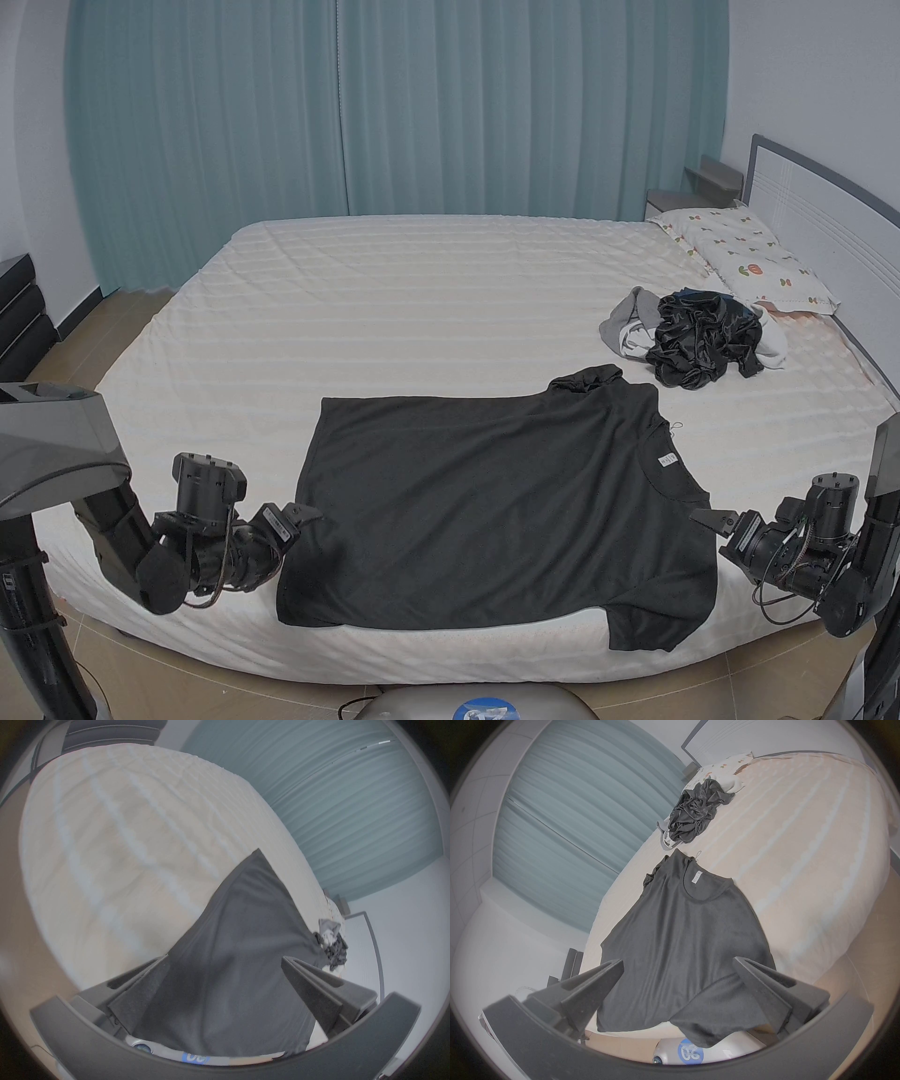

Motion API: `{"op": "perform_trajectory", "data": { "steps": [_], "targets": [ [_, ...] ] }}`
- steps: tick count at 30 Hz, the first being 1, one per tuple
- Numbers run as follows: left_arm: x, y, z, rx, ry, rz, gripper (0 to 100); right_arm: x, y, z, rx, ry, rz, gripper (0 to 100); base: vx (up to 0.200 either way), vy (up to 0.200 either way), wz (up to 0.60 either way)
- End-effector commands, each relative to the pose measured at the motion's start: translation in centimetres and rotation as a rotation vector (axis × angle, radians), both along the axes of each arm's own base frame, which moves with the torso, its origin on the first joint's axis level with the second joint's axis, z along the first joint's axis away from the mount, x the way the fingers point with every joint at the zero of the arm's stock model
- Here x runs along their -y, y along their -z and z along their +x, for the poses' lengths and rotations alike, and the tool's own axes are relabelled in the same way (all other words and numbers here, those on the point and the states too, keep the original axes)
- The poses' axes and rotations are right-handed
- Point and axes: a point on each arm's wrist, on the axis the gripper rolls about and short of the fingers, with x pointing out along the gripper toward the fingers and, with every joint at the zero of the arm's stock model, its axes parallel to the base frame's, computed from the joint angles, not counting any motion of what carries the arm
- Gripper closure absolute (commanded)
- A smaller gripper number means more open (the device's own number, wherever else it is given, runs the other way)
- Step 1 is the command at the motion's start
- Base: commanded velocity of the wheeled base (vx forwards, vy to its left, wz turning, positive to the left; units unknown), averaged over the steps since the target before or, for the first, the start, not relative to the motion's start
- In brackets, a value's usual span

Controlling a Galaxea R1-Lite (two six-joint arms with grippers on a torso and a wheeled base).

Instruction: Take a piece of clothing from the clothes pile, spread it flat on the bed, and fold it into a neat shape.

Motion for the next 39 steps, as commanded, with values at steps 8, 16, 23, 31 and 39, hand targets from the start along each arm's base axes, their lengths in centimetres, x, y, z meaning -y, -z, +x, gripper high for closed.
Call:
{"op": "perform_trajectory", "data": {
  "steps": [8,16,23,31,39],
  "targets": [
    [0.0,3.1,-2.9,-0.074,0.160,0.136,0,0.0,0.5,-0.8,-0.062,0.000,0.004,0,0.000,0.000,0.00],
    [-0.1,5.3,-2.9,0.000,0.266,0.247,0,0.0,0.5,-0.8,-0.061,0.000,0.002,0,0.000,0.000,0.00],
    [-0.2,5.2,-2.5,0.021,0.263,0.234,0,-0.1,0.5,-0.8,-0.061,-0.005,0.002,0,0.000,0.000,0.00],
    [-0.2,5.2,-2.7,0.019,0.262,0.234,100,0.0,0.4,-0.7,-0.054,-0.002,0.002,0,0.000,0.000,0.00],
    [-0.7,4.6,-4.0,0.000,0.255,0.247,100,0.1,0.4,-0.7,-0.054,0.003,0.002,0,0.000,0.000,0.00]
  ]
}}
